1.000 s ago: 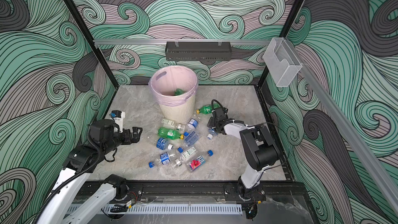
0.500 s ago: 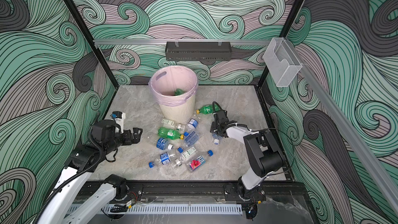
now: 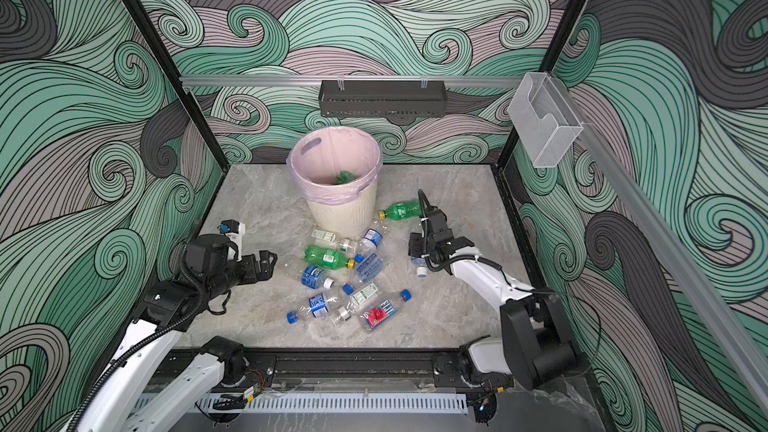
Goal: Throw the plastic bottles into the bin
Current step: 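Grasp the clear bottle by its base with the right gripper, then carry the clear bottle over the bin with the right gripper and release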
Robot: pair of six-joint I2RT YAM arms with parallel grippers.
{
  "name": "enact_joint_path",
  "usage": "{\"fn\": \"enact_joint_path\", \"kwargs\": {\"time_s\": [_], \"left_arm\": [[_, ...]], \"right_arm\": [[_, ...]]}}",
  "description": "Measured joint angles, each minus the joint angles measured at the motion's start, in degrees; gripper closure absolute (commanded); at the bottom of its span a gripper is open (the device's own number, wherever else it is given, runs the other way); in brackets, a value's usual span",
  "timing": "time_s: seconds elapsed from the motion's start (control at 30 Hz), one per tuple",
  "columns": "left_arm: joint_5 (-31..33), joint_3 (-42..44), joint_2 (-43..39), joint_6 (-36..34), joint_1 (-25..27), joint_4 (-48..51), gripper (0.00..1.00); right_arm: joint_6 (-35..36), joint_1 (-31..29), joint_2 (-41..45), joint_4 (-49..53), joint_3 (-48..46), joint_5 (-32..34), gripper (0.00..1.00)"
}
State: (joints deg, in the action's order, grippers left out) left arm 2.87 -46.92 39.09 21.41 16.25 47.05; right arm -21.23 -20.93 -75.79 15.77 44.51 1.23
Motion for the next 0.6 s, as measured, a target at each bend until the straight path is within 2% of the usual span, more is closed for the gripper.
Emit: {"fn": "enact_joint_path", "kwargs": {"time_s": [0.23,0.37,0.5,0.6], "left_arm": [[-0.8,0.9,-1.2,0.1,0.0,0.1,0.01],[-1.1,1.0,-1.3,0.2,0.0,0.1,0.01],[-2.3,1.1,-1.0,0.2,0.0,-0.1,0.01],[-3.4,2.4,-1.3,0.2,0.0,-1.7,0.01]], "right_arm": [[3.1,-0.3,11.0,1.4,-1.2,-4.7,0.49],[4.8,-0.6,14.2,2.7,0.4,-8.2,0.50],[5.9,-1.1,11.8,4.7,10.8,-12.7,0.47],[6.0,-2.2,4.9,4.0,25.6,-16.3,0.47]]}}
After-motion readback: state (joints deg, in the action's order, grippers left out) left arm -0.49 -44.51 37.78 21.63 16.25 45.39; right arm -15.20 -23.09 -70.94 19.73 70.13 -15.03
